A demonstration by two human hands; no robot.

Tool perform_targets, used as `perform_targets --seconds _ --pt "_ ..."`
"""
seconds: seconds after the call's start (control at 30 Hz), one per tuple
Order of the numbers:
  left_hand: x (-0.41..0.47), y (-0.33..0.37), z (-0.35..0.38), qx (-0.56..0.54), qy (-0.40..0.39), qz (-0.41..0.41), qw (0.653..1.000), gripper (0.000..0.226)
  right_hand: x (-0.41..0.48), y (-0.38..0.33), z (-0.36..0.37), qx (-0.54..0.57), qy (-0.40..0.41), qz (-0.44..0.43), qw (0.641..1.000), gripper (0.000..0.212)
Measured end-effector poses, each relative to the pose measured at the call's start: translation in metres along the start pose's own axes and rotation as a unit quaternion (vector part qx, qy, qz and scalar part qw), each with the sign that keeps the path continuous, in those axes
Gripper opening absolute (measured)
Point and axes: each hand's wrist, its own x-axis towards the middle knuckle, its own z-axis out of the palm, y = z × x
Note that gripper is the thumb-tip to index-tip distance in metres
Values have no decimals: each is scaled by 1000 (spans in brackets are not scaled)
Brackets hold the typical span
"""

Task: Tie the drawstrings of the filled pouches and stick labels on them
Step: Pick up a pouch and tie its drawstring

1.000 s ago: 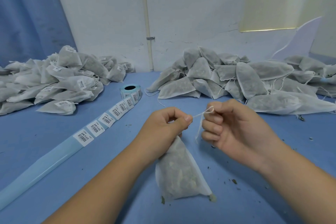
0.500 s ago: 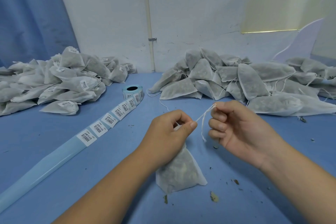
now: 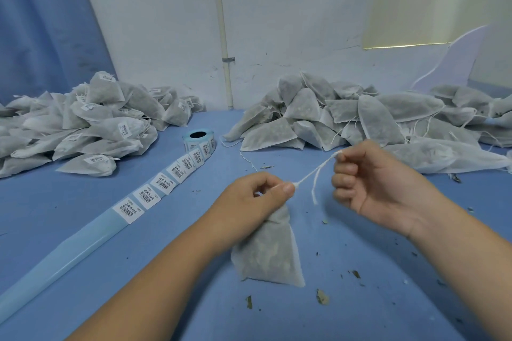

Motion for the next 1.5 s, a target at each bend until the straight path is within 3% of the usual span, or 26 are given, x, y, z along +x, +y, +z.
perform_targets --seconds 0.13,0.23,0.3,0.43,0.53,0.67,0.9,1.13,1.23,1.4,1.5 --pt "-3 2 0 -3 -115 -58 992 38 4 -3 -10 -18 78 -69 994 27" --pt "-2 3 1 13 -89 -66 994 29 2 -1 -7 -94 91 -137 982 40" --pt "1 0 5 29 -30 -66 997 33 -3 3 -2 -216 85 -201 952 33" --pt "6 -3 8 13 83 -64 994 39 -18 15 13 -429 -3 -325 842 8" --pt "7 -3 10 -7 107 -52 993 38 -21 25 16 -603 -42 -398 690 5" --pt "6 -1 15 -31 92 -47 994 41 -21 36 16 -676 -61 -395 619 7" --pt "6 -1 17 -152 2 -75 986 36 -20 34 14 -693 -68 -375 612 5" --pt "4 -3 6 -388 -156 -137 898 32 -18 31 11 -728 -104 -327 594 49" --pt "5 -2 1 -415 -131 -143 889 35 -18 32 10 -724 -115 -321 599 53" --pt "11 1 -11 -312 -11 -163 936 18 -20 38 14 -715 -103 -335 605 46" --pt "10 0 -34 -283 54 -174 942 15 -21 43 16 -715 -101 -326 610 37"
